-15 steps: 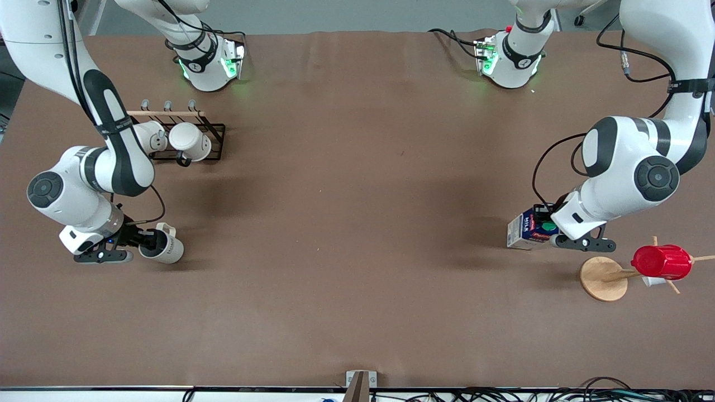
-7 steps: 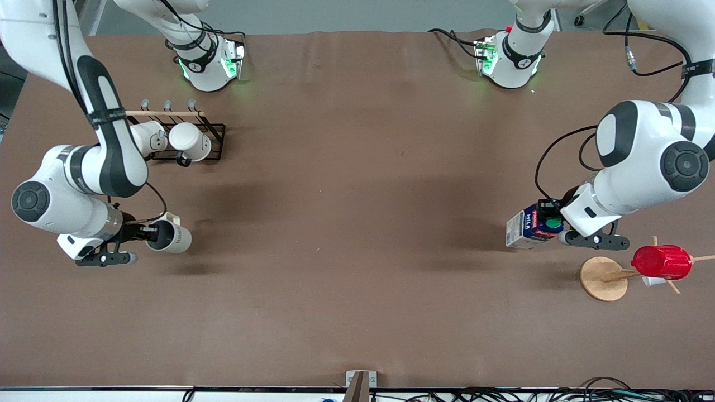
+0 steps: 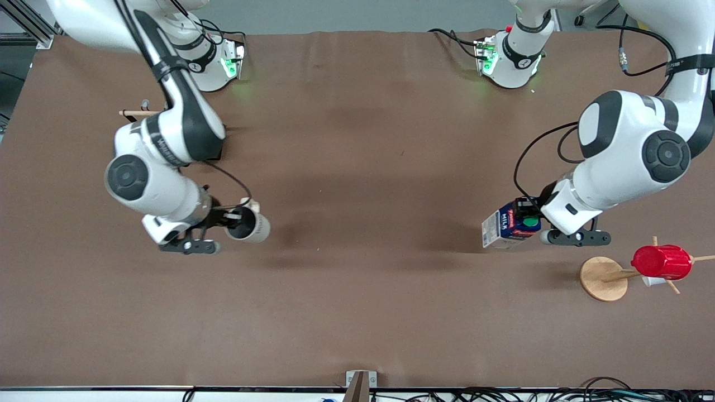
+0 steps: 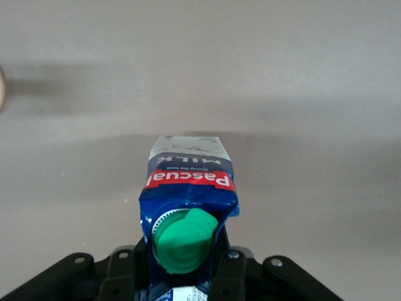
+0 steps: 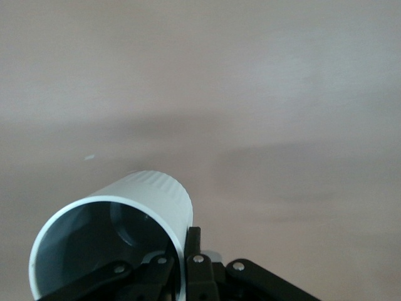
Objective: Place cup and milk on table
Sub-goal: 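Carry the mug and milk carton toward the table middle with both grippers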
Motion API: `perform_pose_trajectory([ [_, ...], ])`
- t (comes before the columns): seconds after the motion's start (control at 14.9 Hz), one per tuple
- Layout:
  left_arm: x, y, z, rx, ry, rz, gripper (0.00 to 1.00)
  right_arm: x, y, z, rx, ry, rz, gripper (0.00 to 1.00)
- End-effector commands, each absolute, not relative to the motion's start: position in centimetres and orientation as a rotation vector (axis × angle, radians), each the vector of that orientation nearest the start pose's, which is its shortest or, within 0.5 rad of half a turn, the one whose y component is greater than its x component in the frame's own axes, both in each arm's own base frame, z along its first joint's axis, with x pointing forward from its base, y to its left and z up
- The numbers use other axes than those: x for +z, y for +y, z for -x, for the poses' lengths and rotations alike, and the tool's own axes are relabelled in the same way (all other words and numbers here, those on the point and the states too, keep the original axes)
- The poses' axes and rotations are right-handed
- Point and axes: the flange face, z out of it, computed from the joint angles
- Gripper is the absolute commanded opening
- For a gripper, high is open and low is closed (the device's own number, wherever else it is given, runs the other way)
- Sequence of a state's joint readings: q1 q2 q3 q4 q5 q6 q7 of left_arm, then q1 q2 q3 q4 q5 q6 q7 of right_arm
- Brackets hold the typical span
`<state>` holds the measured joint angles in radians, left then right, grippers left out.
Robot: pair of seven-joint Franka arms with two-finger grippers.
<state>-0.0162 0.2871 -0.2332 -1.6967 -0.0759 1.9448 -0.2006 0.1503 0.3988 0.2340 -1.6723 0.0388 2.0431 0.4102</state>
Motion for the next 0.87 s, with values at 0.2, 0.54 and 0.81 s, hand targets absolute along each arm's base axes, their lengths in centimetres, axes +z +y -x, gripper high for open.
perform_pose_trajectory([
  [0.2, 42.2, -20.5, -61.8, 0.153, -0.098, 3.268, 0.38, 32.9, 36.9, -57.1, 0.006, 0.307, 3.083, 0.0],
  [0.54, 40.8, -24.0, -61.7, 0.182, -0.194, 3.258, 0.38, 28.6, 44.5, -53.8, -0.062, 0.342, 3.05, 0.0],
  [0.81, 39.2, -27.7, -61.5, 0.217, -0.234, 3.254, 0.38, 26.0, 47.1, -52.3, -0.143, 0.31, 3.089, 0.01],
])
